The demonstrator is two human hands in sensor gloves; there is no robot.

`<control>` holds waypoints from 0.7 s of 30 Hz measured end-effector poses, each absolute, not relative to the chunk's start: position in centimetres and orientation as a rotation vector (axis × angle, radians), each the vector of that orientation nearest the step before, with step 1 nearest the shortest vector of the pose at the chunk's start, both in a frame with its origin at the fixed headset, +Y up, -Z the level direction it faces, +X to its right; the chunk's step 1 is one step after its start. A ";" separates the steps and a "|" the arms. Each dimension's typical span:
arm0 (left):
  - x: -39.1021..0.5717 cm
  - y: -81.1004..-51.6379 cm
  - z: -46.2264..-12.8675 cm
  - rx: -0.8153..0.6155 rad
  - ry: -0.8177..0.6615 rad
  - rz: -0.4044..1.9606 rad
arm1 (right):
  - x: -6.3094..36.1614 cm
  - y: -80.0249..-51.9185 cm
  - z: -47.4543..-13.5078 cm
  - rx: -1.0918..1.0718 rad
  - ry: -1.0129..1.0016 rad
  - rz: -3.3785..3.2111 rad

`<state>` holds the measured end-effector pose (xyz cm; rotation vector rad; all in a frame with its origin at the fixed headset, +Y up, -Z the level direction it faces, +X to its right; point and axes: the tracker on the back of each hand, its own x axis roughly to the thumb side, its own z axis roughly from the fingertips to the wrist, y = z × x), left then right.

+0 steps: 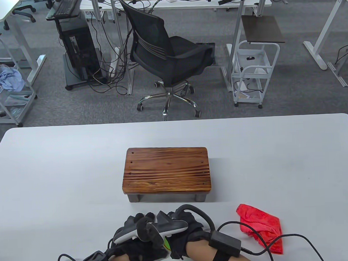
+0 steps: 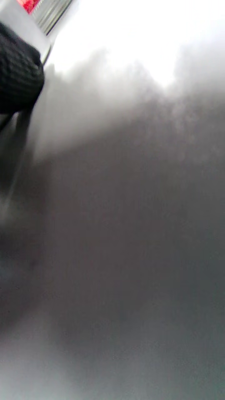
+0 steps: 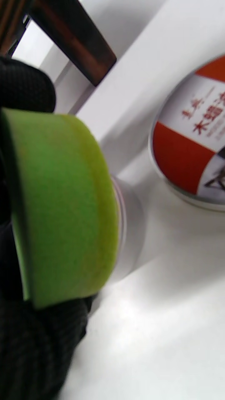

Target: Dip and apply wood wax on stool

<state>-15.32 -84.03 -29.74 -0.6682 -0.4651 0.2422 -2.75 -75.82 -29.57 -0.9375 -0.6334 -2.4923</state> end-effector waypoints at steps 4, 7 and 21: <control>-15.3 -84.0 -29.7 -0.668 -0.465 0.242 | -2.1 -75.8 -30.0 -0.957 -0.643 -2.564; -15.3 -84.0 -29.7 -0.668 -0.465 0.242 | -1.5 -75.9 -30.2 -0.967 -0.652 -2.621; -15.3 -84.0 -29.7 -0.659 -0.462 0.241 | 2.1 -72.8 -30.6 -0.993 -0.567 -2.897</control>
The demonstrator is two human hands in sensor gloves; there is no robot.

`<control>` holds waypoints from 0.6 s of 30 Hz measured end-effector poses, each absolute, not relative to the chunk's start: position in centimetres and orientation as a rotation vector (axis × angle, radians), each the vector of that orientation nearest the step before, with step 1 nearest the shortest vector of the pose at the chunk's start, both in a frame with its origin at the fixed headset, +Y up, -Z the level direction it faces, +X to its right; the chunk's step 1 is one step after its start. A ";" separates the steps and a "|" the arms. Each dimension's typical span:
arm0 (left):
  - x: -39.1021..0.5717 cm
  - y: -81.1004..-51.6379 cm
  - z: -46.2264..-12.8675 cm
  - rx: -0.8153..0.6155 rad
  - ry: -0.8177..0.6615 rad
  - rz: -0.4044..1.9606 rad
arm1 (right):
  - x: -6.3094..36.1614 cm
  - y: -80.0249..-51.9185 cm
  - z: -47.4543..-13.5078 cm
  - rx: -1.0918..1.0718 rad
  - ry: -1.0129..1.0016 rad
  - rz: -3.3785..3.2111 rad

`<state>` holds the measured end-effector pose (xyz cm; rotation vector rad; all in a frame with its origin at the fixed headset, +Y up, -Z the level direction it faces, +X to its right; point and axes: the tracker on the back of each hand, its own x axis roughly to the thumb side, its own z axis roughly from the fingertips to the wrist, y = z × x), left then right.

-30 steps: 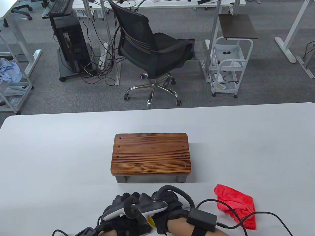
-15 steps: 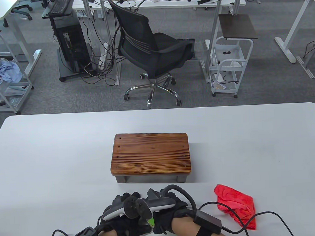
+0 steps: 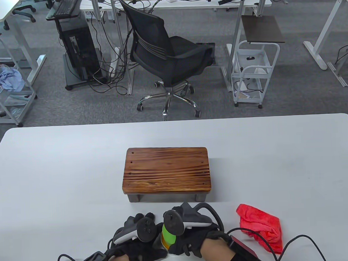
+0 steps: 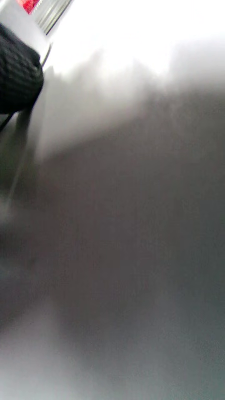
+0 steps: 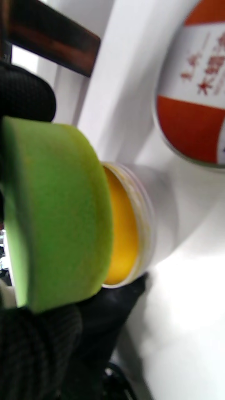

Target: Dip and apply wood wax on stool

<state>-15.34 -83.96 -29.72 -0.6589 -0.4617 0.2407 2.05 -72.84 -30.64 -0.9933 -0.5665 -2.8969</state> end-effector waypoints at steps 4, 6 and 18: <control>-15.7 -83.8 -29.8 -0.645 -0.453 0.256 | 3.8 -70.5 -31.3 -0.949 -0.512 -2.979; -16.1 -83.6 -29.9 -0.622 -0.436 0.275 | 4.9 -69.2 -32.0 -0.909 -0.484 -3.025; -18.8 -77.0 -29.6 -0.283 -0.419 0.488 | 10.5 -66.2 -37.9 -0.588 -0.475 -3.160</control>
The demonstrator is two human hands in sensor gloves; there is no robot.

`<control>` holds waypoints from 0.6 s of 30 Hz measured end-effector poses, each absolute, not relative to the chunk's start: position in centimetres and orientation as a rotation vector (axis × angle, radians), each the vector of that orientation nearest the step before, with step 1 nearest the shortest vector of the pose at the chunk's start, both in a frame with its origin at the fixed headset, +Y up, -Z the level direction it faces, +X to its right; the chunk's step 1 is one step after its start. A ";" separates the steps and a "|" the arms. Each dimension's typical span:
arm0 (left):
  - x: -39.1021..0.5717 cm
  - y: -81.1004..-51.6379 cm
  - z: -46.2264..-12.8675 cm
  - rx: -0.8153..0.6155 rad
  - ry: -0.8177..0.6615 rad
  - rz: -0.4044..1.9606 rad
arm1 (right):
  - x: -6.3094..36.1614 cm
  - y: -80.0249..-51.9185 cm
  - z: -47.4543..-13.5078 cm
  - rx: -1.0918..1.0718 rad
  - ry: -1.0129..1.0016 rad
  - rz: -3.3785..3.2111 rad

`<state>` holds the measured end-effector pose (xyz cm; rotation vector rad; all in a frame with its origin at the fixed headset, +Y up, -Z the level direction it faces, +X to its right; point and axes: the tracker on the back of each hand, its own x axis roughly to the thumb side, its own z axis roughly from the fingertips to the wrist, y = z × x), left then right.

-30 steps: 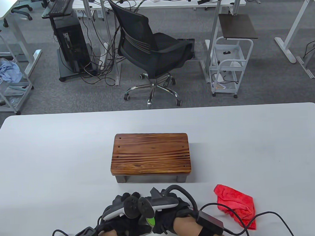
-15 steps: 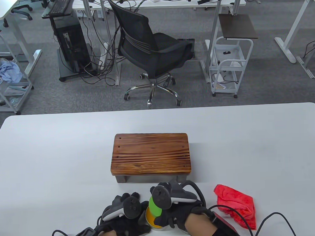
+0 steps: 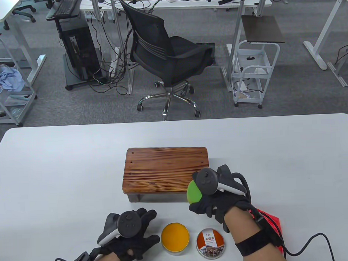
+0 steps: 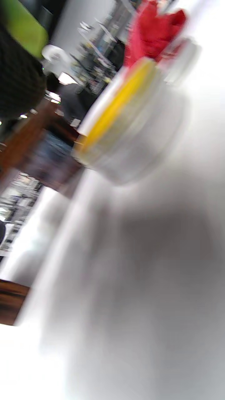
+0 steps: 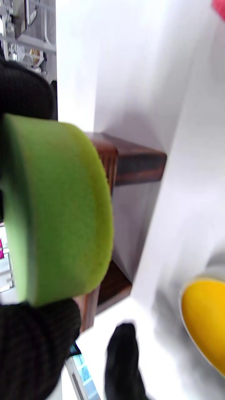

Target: Dip and apply wood wax on stool

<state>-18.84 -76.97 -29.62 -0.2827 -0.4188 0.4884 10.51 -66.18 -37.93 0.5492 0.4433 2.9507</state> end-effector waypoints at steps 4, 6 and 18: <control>-20.3 -74.4 -31.2 -0.128 -0.358 0.561 | 11.4 -66.8 -40.2 0.444 0.477 2.974; -21.2 -74.0 -32.6 -0.093 -0.303 0.584 | 11.5 -67.3 -41.1 0.418 0.502 2.964; -24.4 -76.7 -39.8 -0.141 -0.081 0.658 | 10.8 -68.8 -42.9 0.365 0.573 3.026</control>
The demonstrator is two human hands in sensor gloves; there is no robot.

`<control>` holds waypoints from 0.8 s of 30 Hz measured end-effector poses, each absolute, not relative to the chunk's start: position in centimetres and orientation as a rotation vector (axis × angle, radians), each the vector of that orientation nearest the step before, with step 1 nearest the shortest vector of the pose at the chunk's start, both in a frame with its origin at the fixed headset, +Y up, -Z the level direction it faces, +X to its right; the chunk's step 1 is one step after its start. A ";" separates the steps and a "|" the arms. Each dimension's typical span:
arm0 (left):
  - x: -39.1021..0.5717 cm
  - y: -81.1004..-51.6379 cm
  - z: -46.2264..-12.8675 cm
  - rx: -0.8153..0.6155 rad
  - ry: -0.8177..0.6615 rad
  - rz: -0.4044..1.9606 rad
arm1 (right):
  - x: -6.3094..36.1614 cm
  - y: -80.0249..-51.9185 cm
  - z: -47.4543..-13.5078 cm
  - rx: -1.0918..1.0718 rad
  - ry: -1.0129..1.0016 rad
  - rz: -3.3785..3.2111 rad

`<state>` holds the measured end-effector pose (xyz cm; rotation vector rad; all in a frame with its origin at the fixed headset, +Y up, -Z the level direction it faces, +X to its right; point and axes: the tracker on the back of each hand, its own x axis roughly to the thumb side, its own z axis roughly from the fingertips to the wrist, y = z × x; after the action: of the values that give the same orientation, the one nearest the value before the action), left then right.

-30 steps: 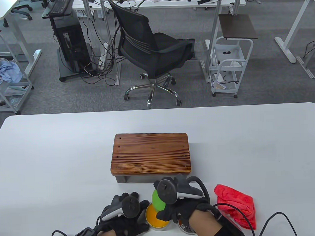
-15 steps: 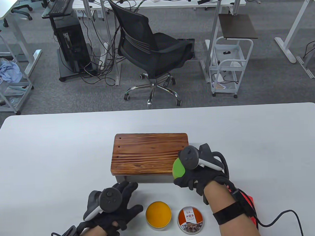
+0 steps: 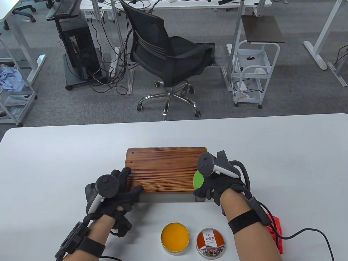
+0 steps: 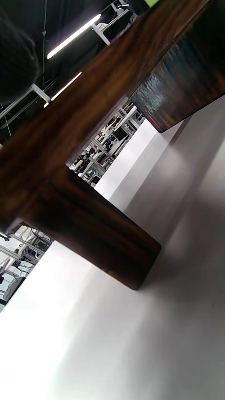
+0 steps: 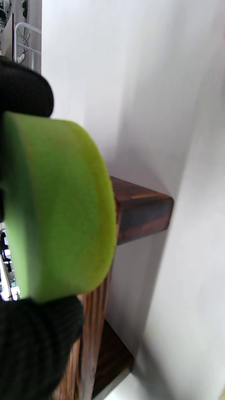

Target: Dip and apply wood wax on stool

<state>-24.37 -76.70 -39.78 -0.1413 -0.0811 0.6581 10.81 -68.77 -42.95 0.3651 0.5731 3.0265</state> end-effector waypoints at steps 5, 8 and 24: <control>-24.3 -77.5 -40.2 -0.143 -0.090 0.663 | 10.4 -68.8 -42.7 0.394 0.579 3.054; -24.1 -77.7 -40.2 -0.146 -0.100 0.666 | 10.3 -68.4 -42.8 0.386 0.588 3.114; -24.3 -78.0 -40.1 -0.158 -0.084 0.735 | 6.9 -68.3 -44.2 0.436 0.554 3.166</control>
<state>-24.33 -77.97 -40.07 -0.1584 -0.0840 0.7353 6.85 -68.33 -44.15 0.4360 0.5540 3.1657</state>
